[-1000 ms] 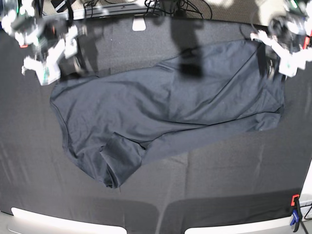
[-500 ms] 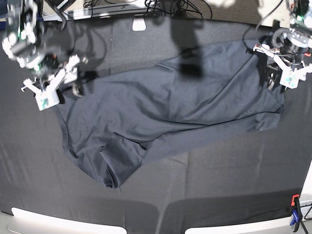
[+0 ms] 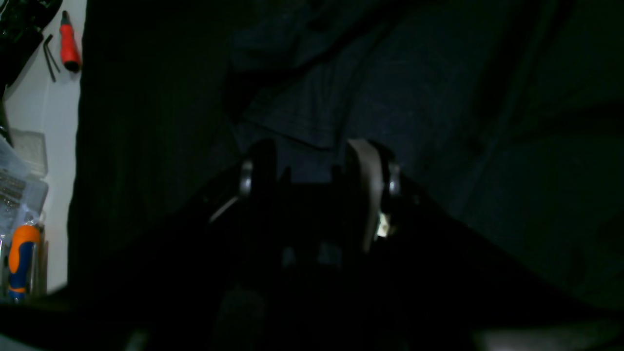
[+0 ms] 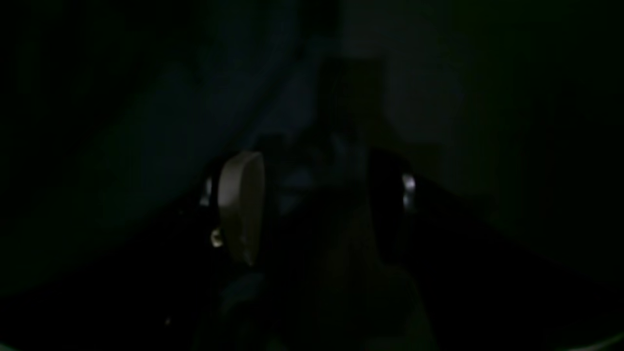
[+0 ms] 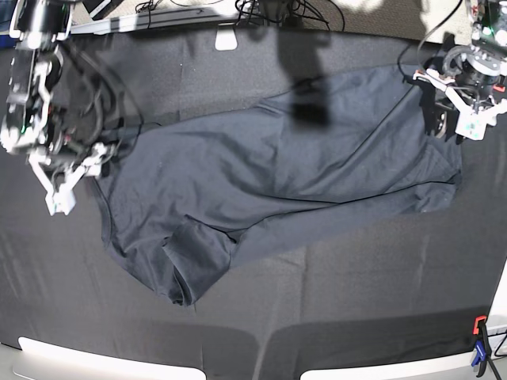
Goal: Layout the t-shirt on the table in an organized manner, then fold the t-shirt properly
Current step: 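Lower both grippers and grasp opposite ends of the grey t-shirt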
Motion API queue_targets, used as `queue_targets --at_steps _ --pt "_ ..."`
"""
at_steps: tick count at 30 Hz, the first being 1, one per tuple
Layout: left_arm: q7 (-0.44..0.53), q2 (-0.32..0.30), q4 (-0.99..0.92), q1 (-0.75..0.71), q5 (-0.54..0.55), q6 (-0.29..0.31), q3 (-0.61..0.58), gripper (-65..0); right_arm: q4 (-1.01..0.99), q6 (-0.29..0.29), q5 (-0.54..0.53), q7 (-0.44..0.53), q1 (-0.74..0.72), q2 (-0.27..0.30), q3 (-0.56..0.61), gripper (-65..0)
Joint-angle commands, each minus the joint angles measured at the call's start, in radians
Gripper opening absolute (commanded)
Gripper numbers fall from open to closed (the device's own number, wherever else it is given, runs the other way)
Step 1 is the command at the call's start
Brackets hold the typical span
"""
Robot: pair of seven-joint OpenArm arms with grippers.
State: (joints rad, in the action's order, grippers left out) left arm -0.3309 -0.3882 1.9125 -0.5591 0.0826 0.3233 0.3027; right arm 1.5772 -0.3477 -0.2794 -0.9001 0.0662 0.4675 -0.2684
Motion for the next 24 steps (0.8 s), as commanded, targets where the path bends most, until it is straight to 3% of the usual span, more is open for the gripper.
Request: queue_targets --at_steps 1,10,12,15,18,24 --pt "0.016 -0.011 0.014 -0.001 0.005 -0.004 0.007 -43.5 0.014 0.016 0.006 0.015 -0.019 0.027 -0.008 -31.6" --pt "0.017 -0.011 0.014 -0.001 0.005 -0.005 0.007 -43.5 -0.178 0.018 0.010 -0.029 -0.067 0.031 -0.014 -31.6" --pt "0.017 -0.011 0.014 -0.001 0.005 -0.005 0.007 -43.5 -0.222 -0.008 0.006 -0.037 -0.083 0.028 -0.014 -31.7" --pt "0.017 -0.011 0.014 -0.001 0.005 -0.005 0.007 -43.5 -0.227 -0.082 -0.102 -0.055 -0.082 0.028 -0.014 -31.9" --pt "0.017 -0.011 0.014 -0.001 0.005 -0.005 0.007 -43.5 -0.226 -0.112 -0.208 -0.090 -0.082 0.028 -0.014 -32.6" --pt "0.017 -0.011 0.014 -0.001 0.005 -0.005 0.007 -43.5 -0.224 -0.167 -0.222 -0.109 -0.082 0.029 -0.014 -48.0"
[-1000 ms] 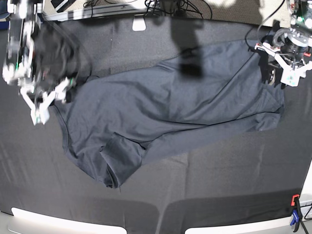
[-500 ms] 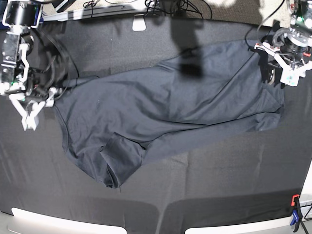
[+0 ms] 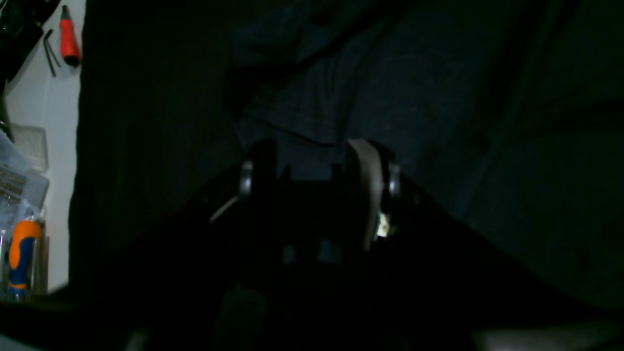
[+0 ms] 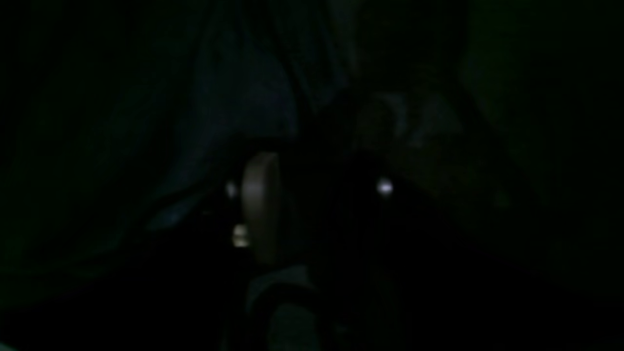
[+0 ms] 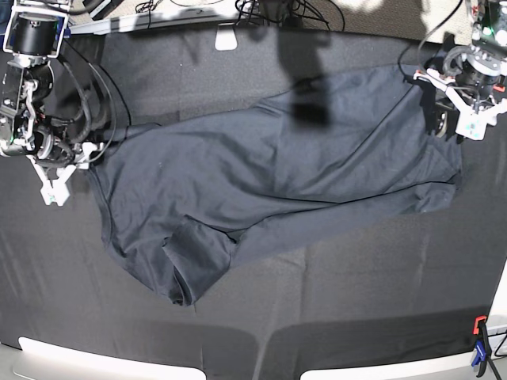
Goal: Layout the t-shirt on the table in an organized manner, then fold the t-shirt properly
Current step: 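Lower both grippers and grasp opposite ends of the grey t-shirt, then lift the shirt with both grippers and stretch it apart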
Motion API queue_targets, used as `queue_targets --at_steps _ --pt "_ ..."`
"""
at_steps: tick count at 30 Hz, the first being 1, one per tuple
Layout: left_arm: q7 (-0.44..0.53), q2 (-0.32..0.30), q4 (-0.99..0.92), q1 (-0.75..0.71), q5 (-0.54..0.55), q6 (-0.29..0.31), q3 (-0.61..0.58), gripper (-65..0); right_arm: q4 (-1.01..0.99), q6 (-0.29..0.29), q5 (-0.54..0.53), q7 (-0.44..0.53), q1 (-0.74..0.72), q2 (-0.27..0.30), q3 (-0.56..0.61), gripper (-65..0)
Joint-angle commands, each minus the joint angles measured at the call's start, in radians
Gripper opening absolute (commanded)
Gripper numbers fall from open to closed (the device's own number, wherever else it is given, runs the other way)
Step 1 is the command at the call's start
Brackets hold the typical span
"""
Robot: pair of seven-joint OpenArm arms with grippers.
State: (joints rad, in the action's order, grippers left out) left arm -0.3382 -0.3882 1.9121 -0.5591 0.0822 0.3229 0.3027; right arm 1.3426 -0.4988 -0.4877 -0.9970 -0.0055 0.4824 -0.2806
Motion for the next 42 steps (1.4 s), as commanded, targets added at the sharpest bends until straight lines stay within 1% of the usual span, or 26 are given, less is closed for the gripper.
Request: queue_targets --at_steps 1,3,6,8,11,13,14,16,17,21,25,26,29,32,35,37,39,42 --pt "0.024 -0.011 0.015 -0.001 0.005 -0.004 0.007 -43.5 0.011 -0.018 -0.010 -0.008 -0.011 0.014 -0.002 -53.1" --pt "0.024 -0.011 0.015 -0.001 0.005 -0.004 0.007 -43.5 0.011 -0.018 -0.010 0.005 -0.011 0.014 -0.002 -64.5" --pt "0.025 -0.011 0.015 -0.004 0.005 -0.005 0.007 -43.5 0.014 -0.018 -0.004 0.032 -0.010 0.014 -0.002 -65.0" --pt "0.025 -0.011 0.015 -0.009 0.005 -0.005 0.011 -43.5 0.024 -0.018 0.024 0.053 -0.010 0.014 -0.002 -65.0" --pt "0.026 -0.011 0.015 -0.023 0.005 -0.008 0.019 -43.5 0.056 -0.018 0.063 0.058 -0.010 0.014 -0.002 -65.0" --pt "0.024 -0.011 0.015 -0.040 0.005 -0.011 0.030 -43.5 0.079 -0.018 0.069 0.057 -0.010 0.014 -0.002 -65.0" --pt "0.024 -0.010 0.015 -0.051 0.008 -0.037 0.037 -43.5 0.089 -0.018 0.069 0.057 -0.010 0.014 -0.002 -65.0" --pt "0.019 -0.007 0.015 -0.070 0.026 -0.140 0.053 -43.5 0.099 -0.018 0.068 0.057 -0.010 0.013 -0.002 -65.0" --pt "0.010 -0.008 0.015 -0.077 0.042 -0.165 0.066 -43.5 0.101 -0.018 0.068 0.057 -0.010 0.014 -0.002 -65.0" --pt "-0.093 -0.008 0.015 -0.090 0.168 -0.155 0.118 -43.5 0.101 -0.018 0.068 0.057 -0.010 0.014 -0.002 -65.0" --pt "-0.179 -0.005 0.011 -0.090 0.286 -0.146 0.125 -43.5 0.101 -0.018 0.069 0.057 -0.010 0.013 -0.002 -65.0" --pt "-0.200 0.000 0.011 -0.090 0.298 -0.139 0.125 -43.5 0.101 -0.018 0.069 0.057 -0.010 0.014 -0.002 -65.0" --pt "-0.253 0.020 0.011 -0.095 0.298 -0.124 0.125 -43.5 0.101 -0.018 0.069 0.057 -0.010 0.013 -0.002 -65.0" --pt "-0.270 0.028 0.011 -0.117 0.297 -0.124 0.125 -43.5 0.101 -0.018 0.068 0.057 -0.010 0.013 -0.002 -65.0" --pt "-0.276 0.028 0.011 -0.140 0.236 -0.129 0.125 -43.5 0.101 -0.018 0.065 0.057 -0.010 0.013 -0.002 -65.0" --pt "-0.296 0.028 0.007 -0.154 0.222 -0.148 0.125 -43.5 0.101 -0.018 0.065 0.057 -0.010 0.013 -0.002 -65.0" --pt "-0.298 0.028 -0.012 -0.159 0.231 -0.148 0.125 -43.5 0.101 -0.018 0.064 0.056 -0.010 0.013 -0.002 -65.0" --pt "-0.298 0.028 -0.072 -0.151 0.298 -0.138 0.125 -43.5 0.101 -0.018 0.065 0.056 -0.010 0.013 -0.002 -65.0"
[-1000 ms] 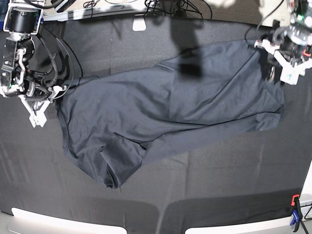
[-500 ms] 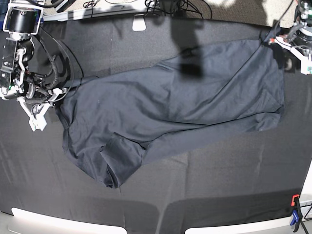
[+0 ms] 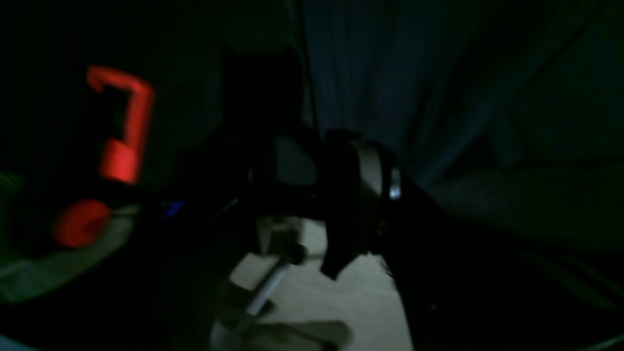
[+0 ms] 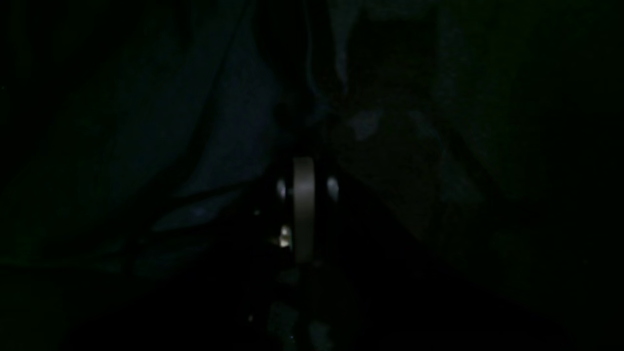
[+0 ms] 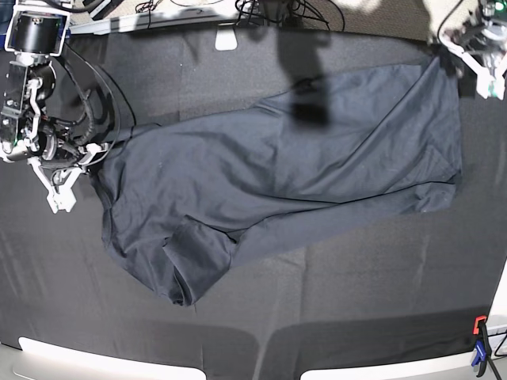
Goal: Layout the t-shirt on the table in an organized manner, then fold the t-shirt properly
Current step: 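Lift the shirt with both grippers and stretch it apart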
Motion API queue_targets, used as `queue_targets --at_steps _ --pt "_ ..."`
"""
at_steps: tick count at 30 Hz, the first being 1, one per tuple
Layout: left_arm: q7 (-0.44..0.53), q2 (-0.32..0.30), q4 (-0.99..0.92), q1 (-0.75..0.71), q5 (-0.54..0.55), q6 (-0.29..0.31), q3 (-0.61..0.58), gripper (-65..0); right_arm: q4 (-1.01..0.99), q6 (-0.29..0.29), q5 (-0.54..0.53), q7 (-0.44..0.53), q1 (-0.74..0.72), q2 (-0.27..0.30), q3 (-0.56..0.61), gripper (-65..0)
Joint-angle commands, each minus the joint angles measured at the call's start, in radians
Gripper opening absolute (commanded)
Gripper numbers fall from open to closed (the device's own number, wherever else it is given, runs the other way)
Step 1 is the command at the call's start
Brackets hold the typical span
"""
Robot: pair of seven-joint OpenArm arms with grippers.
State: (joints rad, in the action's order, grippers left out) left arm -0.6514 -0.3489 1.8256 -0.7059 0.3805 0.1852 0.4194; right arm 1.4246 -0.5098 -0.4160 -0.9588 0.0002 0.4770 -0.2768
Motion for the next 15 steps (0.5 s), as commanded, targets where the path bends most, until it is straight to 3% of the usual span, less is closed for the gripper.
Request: queue_targets --at_steps 1,8,12,15 --pt "0.016 -0.011 -0.011 -0.002 0.033 0.026 0.008 -43.5 0.019 -0.007 -0.007 0.018 -0.016 0.019 -0.005 -65.0" --pt "0.008 0.015 -0.104 0.023 0.228 0.241 0.008 -44.5 0.019 -0.007 -0.007 0.018 -0.016 0.019 -0.005 -65.0" --pt "0.013 0.027 -0.103 0.058 0.294 0.282 0.008 -65.0 0.019 -0.007 -0.007 0.016 -0.016 0.019 -0.005 -65.0" --pt "0.023 0.027 -0.094 0.087 0.311 0.311 0.010 -65.0 0.019 -0.007 -0.007 0.017 -0.016 0.019 -0.005 -65.0"
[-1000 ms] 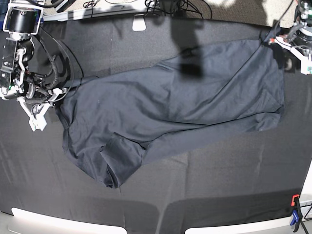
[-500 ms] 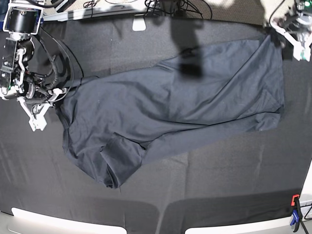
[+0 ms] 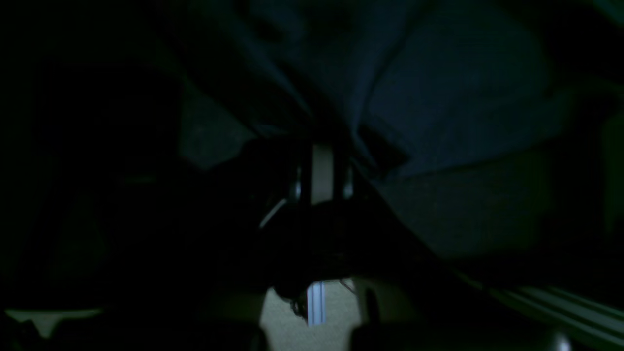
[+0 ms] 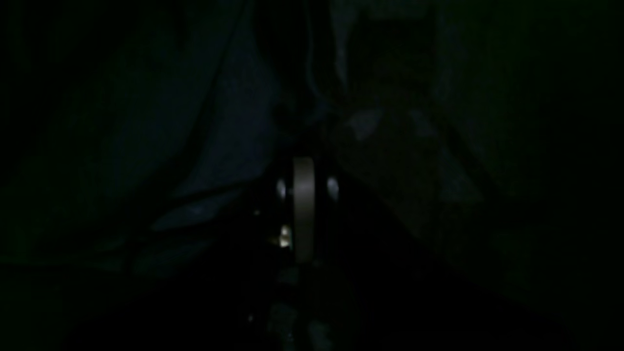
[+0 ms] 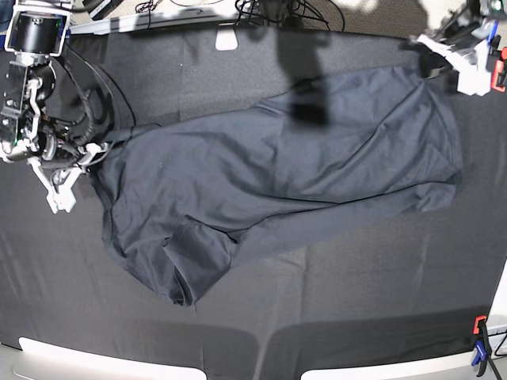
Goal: Layout the t-shirt on the table in an organized manner, then fold the t-shirt properly
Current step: 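Lift the shirt with both grippers and stretch it apart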
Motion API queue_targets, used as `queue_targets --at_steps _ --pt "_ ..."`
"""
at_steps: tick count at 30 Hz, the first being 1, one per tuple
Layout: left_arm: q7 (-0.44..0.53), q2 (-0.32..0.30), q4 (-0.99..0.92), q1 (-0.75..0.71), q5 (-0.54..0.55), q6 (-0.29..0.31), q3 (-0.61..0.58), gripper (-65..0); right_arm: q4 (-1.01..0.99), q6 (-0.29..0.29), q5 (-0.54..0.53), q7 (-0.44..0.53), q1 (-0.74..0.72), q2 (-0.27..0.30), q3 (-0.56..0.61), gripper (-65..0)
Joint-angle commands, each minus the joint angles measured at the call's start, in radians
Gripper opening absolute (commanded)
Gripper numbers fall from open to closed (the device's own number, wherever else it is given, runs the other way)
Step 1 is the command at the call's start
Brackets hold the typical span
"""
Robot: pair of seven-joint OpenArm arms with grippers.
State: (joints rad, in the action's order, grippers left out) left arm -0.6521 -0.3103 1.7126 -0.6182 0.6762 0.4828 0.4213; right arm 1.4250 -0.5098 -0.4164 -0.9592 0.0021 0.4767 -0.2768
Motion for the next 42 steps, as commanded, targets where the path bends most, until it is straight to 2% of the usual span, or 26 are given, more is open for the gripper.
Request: queue_targets --at_steps 1,6,9,14,18,22,27,32,38,42 --pt "0.023 -0.011 0.030 0.008 0.018 0.028 0.010 -65.0 0.019 -0.007 -0.006 0.018 -0.018 0.020 -0.005 -65.0" --pt "0.078 -0.011 0.153 0.033 0.017 0.026 0.052 -65.0 0.020 -0.007 -0.017 0.032 -0.023 0.022 -0.006 -65.0" --pt "0.100 -0.011 0.203 0.074 0.005 -0.032 0.098 -65.0 0.020 -0.007 -0.045 0.031 -0.051 0.022 -0.006 -65.0" --pt "0.099 -0.026 0.195 0.170 -0.050 -0.051 0.135 -65.0 0.020 -0.007 -0.090 0.032 -0.153 0.022 -0.006 -65.0" --pt "0.100 -0.031 0.172 0.252 -0.051 -0.079 0.134 -65.0 0.019 -0.006 -0.089 0.074 -0.239 0.021 -0.005 -65.0" --pt "0.112 -0.032 0.054 0.353 -0.051 -0.079 0.134 -65.0 0.019 0.019 -0.050 0.111 -0.305 0.015 -0.005 -65.0" --pt "0.180 -0.044 -0.166 0.485 -0.051 -0.073 0.134 -65.0 -0.013 0.064 0.023 0.185 -0.379 0.013 -0.005 -65.0" --pt "0.188 -0.065 -0.341 0.627 -0.069 -0.056 0.134 -65.0 -0.216 0.065 0.024 0.235 -0.509 0.013 0.003 -65.0" --pt "0.242 -0.072 -0.490 0.768 -0.111 -0.055 0.133 -65.0 -0.473 0.064 0.025 0.280 -0.655 0.013 0.039 -65.0" --pt "0.272 -0.073 -0.586 0.838 -0.112 -0.048 0.119 -65.0 -0.587 0.064 0.122 0.361 -0.705 0.005 0.103 -65.0"
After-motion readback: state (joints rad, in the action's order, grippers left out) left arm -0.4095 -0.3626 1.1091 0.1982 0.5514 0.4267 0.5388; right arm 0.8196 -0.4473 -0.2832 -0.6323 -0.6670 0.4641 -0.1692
